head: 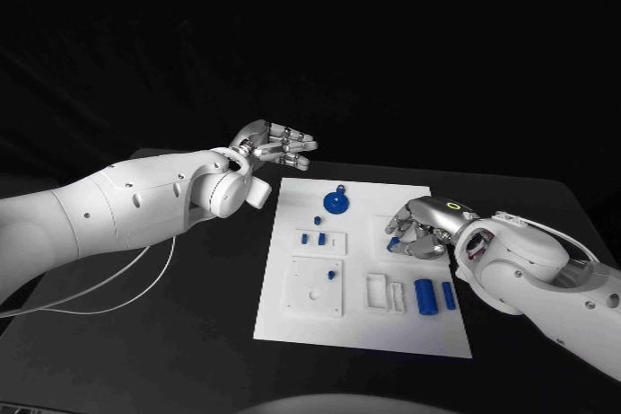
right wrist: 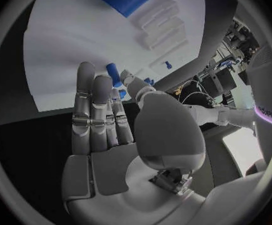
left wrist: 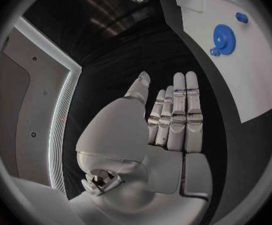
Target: Assemble the parts on the task board
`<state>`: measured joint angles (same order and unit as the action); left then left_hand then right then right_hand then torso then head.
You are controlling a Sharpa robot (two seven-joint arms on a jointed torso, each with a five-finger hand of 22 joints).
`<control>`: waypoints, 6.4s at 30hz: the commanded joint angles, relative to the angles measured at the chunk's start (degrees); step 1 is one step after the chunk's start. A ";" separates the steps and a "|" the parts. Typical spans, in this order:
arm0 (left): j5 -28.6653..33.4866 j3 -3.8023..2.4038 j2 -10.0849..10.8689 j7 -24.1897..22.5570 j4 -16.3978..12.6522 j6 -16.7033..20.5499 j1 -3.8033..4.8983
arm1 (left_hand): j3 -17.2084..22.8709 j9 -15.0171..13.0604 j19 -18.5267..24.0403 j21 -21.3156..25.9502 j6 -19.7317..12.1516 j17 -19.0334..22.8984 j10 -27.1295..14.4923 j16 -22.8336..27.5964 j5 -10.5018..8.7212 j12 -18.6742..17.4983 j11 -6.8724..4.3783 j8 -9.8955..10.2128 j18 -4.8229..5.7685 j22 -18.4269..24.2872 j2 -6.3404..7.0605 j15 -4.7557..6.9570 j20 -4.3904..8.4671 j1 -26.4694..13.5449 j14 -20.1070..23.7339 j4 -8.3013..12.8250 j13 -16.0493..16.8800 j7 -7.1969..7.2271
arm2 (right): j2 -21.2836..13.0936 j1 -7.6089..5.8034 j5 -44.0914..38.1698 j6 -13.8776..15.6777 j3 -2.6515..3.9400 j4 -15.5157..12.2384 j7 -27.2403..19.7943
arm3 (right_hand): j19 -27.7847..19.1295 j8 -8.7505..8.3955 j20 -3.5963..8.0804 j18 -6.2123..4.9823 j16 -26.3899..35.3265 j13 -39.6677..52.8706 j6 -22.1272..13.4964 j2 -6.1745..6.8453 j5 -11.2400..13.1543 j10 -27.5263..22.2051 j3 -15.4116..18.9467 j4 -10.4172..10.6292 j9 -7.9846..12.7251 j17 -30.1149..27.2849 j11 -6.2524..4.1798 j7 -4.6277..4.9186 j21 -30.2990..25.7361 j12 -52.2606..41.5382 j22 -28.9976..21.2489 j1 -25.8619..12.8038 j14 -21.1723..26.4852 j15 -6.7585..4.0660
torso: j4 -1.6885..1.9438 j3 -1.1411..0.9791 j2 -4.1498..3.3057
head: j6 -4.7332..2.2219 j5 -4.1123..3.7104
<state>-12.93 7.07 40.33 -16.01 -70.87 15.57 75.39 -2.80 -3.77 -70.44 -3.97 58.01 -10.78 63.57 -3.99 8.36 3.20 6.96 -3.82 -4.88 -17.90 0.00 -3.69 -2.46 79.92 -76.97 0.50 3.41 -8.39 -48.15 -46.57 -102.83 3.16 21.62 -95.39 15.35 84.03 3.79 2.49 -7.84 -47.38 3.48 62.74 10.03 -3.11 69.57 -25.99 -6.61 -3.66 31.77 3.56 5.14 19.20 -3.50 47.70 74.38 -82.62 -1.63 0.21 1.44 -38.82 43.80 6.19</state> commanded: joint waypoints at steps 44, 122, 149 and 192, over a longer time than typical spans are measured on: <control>-1.51 -0.04 0.04 2.34 0.32 -0.51 0.00 | -0.62 -0.01 0.31 -0.26 -0.25 -0.06 -0.46 -0.07 -0.37 0.29 0.08 0.20 0.55 0.01 -0.96 -0.01 -0.20 -0.34 0.13 -0.65 0.06 -0.07 | 1.21 1.08 -3.65 3.35 -0.01 0.23 0.61 | 0.56 -0.05 2.42 1.71 0.10 0.19 8.92 -4.97 0.35 8.49 -11.35 -3.26 -0.93 1.98 -2.24 -0.51 3.06 0.04 6.34 0.71 -0.29 -1.81 | -0.05 -0.02 0.03 | 0.05 -0.02; 0.52 -0.03 -2.07 2.42 1.35 -0.63 -0.19 | -0.53 -0.02 0.04 -0.22 -0.16 -0.35 -0.30 -0.12 0.58 0.31 0.03 0.19 0.57 0.87 -0.61 -0.04 -0.27 -1.57 0.06 -2.34 0.08 0.02 | 10.06 -0.94 -5.83 1.39 -11.32 -6.03 -5.13 | 1.05 -0.07 2.84 1.68 1.48 0.20 8.99 -4.64 0.35 8.80 -11.42 -3.59 -1.38 2.70 -2.33 -0.57 1.17 0.04 8.19 0.99 -0.50 -2.23 | -0.01 0.03 0.02 | 1.40 3.53; 0.41 -0.02 -2.07 2.75 1.50 -0.71 -0.21 | -0.54 -0.02 -0.02 -0.23 -0.24 -0.36 -0.33 -0.10 0.51 0.30 0.04 0.20 0.57 1.17 -0.60 -0.05 -0.27 -1.50 0.09 -2.30 0.07 -0.01 | 10.50 -0.86 -6.64 0.40 -12.25 -5.66 -4.10 | 1.18 -0.07 2.86 1.73 1.70 0.21 9.10 -4.80 0.34 8.93 -11.20 -3.99 -1.48 3.02 -2.37 -0.59 0.43 0.03 9.05 0.83 -0.54 -2.24 | -0.02 0.02 0.03 | 1.56 3.83; 0.35 -0.01 -1.88 3.00 1.57 -0.77 -0.21 | -0.62 -0.01 -0.04 -0.23 -0.76 -0.35 -0.51 -0.07 0.36 0.30 0.12 0.20 0.57 1.63 -0.60 -0.10 -0.32 -1.40 0.19 -2.43 0.07 -0.17 | 11.39 -0.72 -4.72 12.13 -14.20 -5.40 -3.15 | 2.08 -0.21 -0.41 -0.88 0.74 -0.07 -1.51 2.03 -6.68 -7.91 6.28 -0.89 -0.02 -0.16 2.03 0.49 -3.29 0.09 5.90 -0.37 0.60 0.74 | -0.04 0.01 0.06 | 1.34 3.45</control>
<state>-12.49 7.10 38.49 -12.67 -69.23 15.27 75.17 -3.58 -3.77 -70.44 -3.97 57.51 -11.05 63.36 -3.99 8.82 3.20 7.17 -3.82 -4.87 -16.32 -0.69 -3.69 -2.46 78.47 -76.97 -1.86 3.41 -8.49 -36.59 -47.36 -108.33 11.07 7.41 -100.45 13.07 83.83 3.78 2.43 -8.01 -46.37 3.34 61.51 12.07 -9.96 61.94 -19.94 -7.52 -3.73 31.64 5.63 5.61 16.17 -3.77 53.65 73.35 -81.92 -1.30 0.19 1.46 -38.80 45.23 9.69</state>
